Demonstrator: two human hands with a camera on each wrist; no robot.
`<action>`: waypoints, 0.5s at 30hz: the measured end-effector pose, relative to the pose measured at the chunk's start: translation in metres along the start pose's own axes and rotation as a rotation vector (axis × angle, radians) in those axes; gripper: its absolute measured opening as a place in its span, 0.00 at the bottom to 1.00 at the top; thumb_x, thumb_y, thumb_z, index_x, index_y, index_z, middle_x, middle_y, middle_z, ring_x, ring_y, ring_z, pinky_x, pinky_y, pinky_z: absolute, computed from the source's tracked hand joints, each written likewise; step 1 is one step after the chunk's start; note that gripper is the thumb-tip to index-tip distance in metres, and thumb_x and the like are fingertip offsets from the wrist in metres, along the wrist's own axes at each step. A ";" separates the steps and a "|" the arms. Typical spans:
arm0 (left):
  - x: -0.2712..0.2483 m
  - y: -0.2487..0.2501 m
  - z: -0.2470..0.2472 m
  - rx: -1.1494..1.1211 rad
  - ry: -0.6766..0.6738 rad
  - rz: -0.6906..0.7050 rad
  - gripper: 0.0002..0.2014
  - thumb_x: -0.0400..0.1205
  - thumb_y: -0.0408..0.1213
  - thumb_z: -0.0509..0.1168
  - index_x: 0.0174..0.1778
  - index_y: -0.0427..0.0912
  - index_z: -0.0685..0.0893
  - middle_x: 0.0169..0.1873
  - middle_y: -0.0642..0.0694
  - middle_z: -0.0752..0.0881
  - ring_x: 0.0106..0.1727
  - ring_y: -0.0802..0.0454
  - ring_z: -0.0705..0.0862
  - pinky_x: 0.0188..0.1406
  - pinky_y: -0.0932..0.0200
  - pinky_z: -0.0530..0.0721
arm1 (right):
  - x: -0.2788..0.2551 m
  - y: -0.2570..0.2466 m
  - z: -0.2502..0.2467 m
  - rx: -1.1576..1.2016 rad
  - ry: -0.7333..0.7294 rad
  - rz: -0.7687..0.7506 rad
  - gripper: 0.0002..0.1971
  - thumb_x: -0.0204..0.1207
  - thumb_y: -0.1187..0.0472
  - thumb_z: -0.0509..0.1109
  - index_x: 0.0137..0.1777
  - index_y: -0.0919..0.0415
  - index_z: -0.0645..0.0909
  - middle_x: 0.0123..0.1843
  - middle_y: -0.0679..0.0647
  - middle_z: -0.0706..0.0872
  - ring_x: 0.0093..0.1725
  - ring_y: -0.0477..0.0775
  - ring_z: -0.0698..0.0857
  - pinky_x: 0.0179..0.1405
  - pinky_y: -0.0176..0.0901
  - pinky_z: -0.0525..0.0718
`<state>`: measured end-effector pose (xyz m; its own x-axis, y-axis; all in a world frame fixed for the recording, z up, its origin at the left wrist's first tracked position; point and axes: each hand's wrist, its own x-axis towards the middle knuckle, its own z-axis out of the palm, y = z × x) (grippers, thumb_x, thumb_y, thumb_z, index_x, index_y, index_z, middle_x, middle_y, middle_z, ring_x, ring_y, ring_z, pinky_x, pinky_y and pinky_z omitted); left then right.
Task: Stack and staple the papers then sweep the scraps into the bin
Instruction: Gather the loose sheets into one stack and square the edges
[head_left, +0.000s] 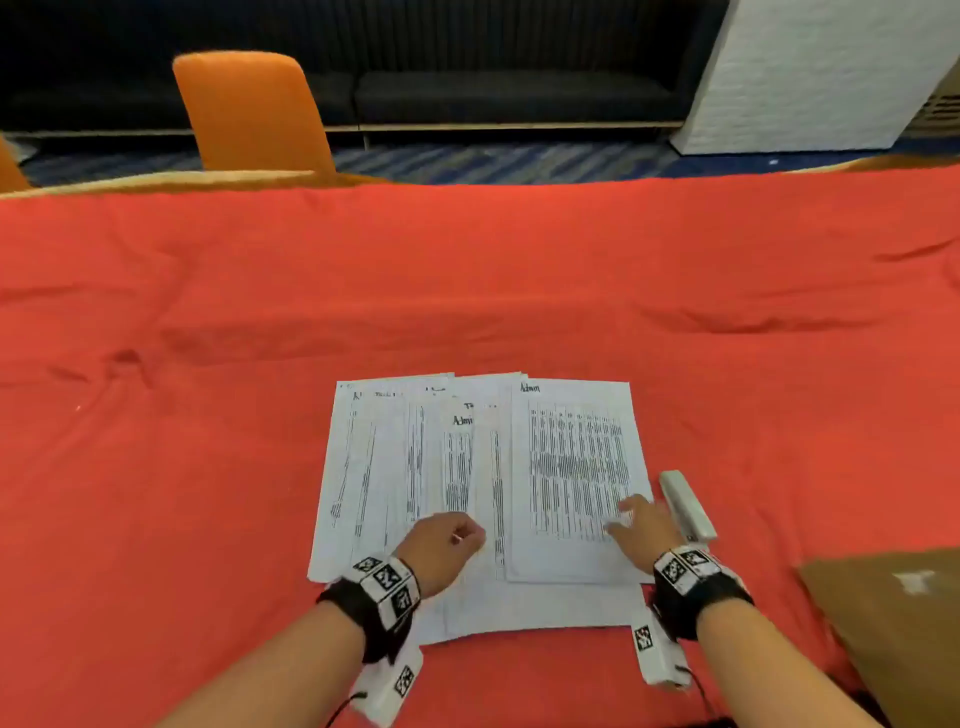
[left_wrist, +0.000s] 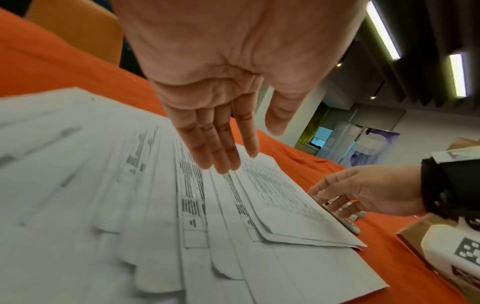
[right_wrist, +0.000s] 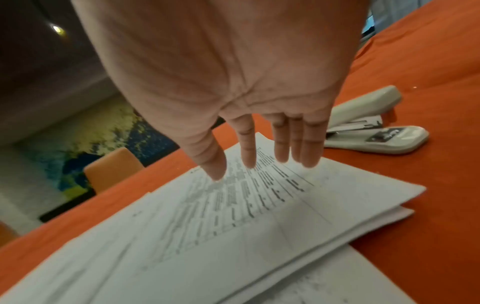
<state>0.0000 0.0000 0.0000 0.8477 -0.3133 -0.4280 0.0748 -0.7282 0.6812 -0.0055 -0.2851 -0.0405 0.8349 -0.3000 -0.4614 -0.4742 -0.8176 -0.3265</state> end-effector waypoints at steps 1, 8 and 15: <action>0.011 0.000 0.007 -0.003 -0.013 -0.014 0.13 0.84 0.45 0.60 0.56 0.46 0.85 0.57 0.51 0.86 0.55 0.57 0.82 0.54 0.66 0.76 | 0.003 0.000 0.000 -0.059 0.000 0.044 0.24 0.77 0.49 0.65 0.71 0.57 0.72 0.67 0.63 0.77 0.64 0.62 0.80 0.63 0.48 0.79; 0.051 0.012 0.040 -0.074 -0.035 -0.125 0.20 0.83 0.45 0.61 0.70 0.41 0.77 0.70 0.45 0.79 0.69 0.49 0.78 0.68 0.59 0.73 | 0.007 0.003 0.015 -0.079 0.061 0.277 0.33 0.72 0.58 0.72 0.74 0.63 0.62 0.75 0.69 0.66 0.74 0.69 0.67 0.67 0.56 0.76; 0.073 0.023 0.049 -0.295 0.040 -0.338 0.30 0.80 0.44 0.67 0.75 0.37 0.68 0.61 0.42 0.81 0.57 0.44 0.84 0.55 0.56 0.84 | 0.022 0.012 0.022 0.098 0.123 0.271 0.37 0.65 0.66 0.72 0.74 0.62 0.61 0.69 0.63 0.76 0.69 0.66 0.76 0.68 0.61 0.77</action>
<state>0.0379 -0.0692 -0.0443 0.7691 -0.0597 -0.6364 0.4927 -0.5789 0.6497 0.0005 -0.2908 -0.0727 0.6994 -0.5623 -0.4412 -0.7036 -0.6504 -0.2864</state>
